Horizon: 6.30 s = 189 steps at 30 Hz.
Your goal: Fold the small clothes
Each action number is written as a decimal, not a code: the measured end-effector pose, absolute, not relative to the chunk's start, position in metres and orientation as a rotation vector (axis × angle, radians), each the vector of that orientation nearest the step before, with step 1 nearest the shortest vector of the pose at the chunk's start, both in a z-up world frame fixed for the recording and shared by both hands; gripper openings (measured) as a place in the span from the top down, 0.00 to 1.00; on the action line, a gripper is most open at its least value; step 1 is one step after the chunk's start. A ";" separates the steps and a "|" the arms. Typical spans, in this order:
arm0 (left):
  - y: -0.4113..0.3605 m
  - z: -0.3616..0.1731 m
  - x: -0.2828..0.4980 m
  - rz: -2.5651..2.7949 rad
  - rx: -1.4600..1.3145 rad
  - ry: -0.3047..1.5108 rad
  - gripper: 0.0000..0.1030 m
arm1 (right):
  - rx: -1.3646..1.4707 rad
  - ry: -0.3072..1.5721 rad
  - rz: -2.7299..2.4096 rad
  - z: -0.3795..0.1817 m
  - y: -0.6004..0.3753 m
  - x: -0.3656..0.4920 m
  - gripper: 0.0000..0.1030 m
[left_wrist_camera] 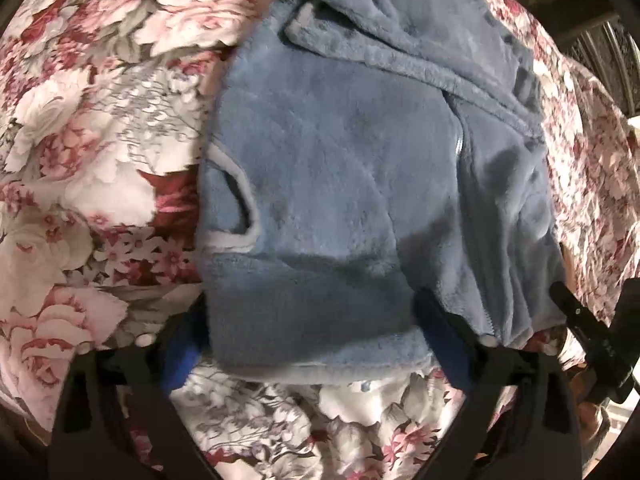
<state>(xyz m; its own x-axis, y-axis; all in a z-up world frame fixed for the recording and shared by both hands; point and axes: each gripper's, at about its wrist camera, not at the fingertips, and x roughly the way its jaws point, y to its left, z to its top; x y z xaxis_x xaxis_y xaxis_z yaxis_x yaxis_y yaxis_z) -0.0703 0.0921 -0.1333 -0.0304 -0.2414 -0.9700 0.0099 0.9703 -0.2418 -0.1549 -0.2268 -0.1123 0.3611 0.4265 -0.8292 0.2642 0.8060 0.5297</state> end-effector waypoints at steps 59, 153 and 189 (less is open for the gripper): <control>0.155 -0.015 -0.106 -0.279 -0.334 1.282 0.88 | 1.039 0.953 0.227 -0.045 -0.257 -0.186 0.86; 0.039 -0.089 0.176 -0.018 0.071 1.113 0.06 | 0.559 0.957 0.069 -0.139 -0.236 0.103 0.96; 0.001 -0.143 0.083 0.004 0.411 1.157 0.04 | 0.305 1.140 0.109 -0.133 -0.173 0.041 0.63</control>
